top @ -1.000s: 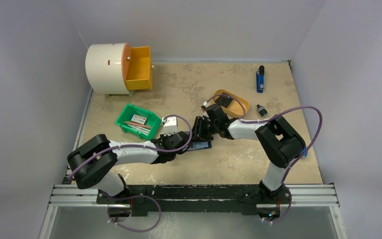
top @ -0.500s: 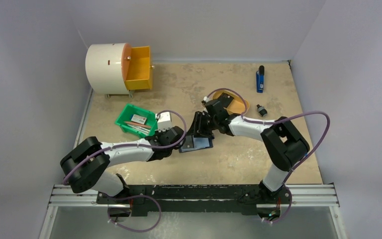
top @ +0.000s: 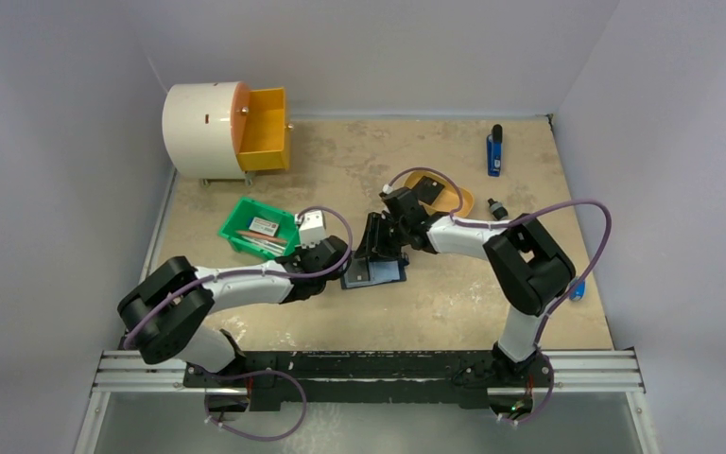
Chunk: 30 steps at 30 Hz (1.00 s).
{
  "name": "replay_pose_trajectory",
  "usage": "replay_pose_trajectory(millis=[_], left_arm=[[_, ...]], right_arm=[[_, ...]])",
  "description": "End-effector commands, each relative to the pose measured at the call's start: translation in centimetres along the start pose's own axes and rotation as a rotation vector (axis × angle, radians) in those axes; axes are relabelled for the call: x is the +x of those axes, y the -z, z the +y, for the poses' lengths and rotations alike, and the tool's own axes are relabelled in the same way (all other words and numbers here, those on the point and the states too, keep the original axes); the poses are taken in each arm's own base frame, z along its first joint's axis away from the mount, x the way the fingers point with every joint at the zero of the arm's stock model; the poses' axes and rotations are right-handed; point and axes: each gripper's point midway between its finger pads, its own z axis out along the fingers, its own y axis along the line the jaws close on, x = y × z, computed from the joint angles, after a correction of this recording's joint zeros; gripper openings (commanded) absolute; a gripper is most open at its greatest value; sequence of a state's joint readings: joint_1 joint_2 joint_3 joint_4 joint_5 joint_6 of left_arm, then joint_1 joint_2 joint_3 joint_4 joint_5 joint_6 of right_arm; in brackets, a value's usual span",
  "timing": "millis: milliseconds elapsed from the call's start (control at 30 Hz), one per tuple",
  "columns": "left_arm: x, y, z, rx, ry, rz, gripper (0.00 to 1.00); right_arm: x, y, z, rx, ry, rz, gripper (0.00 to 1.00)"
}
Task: Put the credit cards into the card holder
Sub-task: Insert the credit card into the card holder.
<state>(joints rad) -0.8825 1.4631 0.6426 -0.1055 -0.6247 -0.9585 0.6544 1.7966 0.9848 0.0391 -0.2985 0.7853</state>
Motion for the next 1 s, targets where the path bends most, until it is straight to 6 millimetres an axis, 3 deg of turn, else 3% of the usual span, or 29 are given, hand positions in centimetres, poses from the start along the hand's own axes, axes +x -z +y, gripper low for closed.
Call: replay_pose_trajectory(millis=[0, 367, 967], left_arm=[[-0.5, -0.4, -0.9, 0.030, 0.031, -0.013, 0.06], [0.4, -1.0, -1.5, 0.049, 0.032, 0.019, 0.05], [0.1, -1.7, -3.4, 0.095, 0.047, 0.024, 0.05]], right_arm=[[-1.6, 0.0, 0.5, 0.011, 0.035, -0.039, 0.50], [-2.2, -0.3, 1.3, -0.036, 0.060, -0.064, 0.48], [-0.7, -0.4, 2.6, -0.127, 0.051, -0.008, 0.44]])
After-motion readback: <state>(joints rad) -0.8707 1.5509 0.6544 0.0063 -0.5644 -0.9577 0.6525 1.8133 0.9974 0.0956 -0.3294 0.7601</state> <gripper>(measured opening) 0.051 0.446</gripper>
